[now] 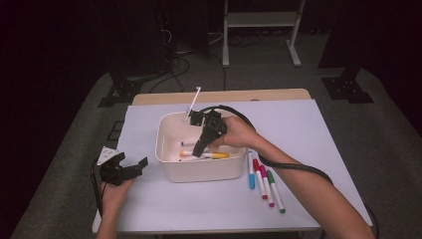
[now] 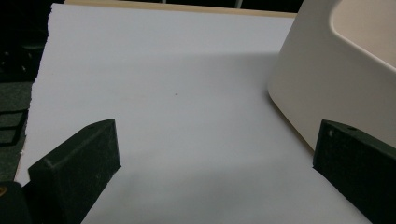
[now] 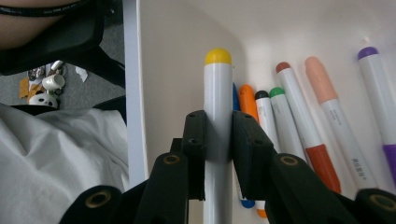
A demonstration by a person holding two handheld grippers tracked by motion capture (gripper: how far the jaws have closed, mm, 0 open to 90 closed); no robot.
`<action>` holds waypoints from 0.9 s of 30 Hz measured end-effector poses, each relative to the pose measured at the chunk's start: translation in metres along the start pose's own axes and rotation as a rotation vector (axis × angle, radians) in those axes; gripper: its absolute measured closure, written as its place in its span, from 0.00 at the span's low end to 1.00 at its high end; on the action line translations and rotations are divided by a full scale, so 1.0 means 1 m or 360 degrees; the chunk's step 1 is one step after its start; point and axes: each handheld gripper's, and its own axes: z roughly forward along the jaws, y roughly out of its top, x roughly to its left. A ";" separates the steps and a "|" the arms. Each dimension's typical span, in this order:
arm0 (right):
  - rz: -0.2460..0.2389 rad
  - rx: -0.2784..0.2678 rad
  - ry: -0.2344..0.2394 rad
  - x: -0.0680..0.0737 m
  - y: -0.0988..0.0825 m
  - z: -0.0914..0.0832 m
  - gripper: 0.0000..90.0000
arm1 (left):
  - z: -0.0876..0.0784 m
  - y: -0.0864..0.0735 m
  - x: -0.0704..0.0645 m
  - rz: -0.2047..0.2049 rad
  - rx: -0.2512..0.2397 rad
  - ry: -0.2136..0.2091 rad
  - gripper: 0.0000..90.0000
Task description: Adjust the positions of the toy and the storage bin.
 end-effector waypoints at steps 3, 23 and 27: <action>0.0003 0.0006 -0.0048 0.002 0.001 0.002 0.76 | 0.000 0.000 0.000 0.0001 -0.0001 0.0001 0.00; 0.0080 -0.0264 -0.0153 0.019 -0.051 -0.061 0.74 | -0.001 0.000 0.000 0.0001 0.0006 0.0007 0.00; 0.0102 -0.0321 -0.0194 0.024 -0.069 -0.077 0.73 | 0.000 -0.001 -0.001 0.0003 0.0013 0.0006 0.00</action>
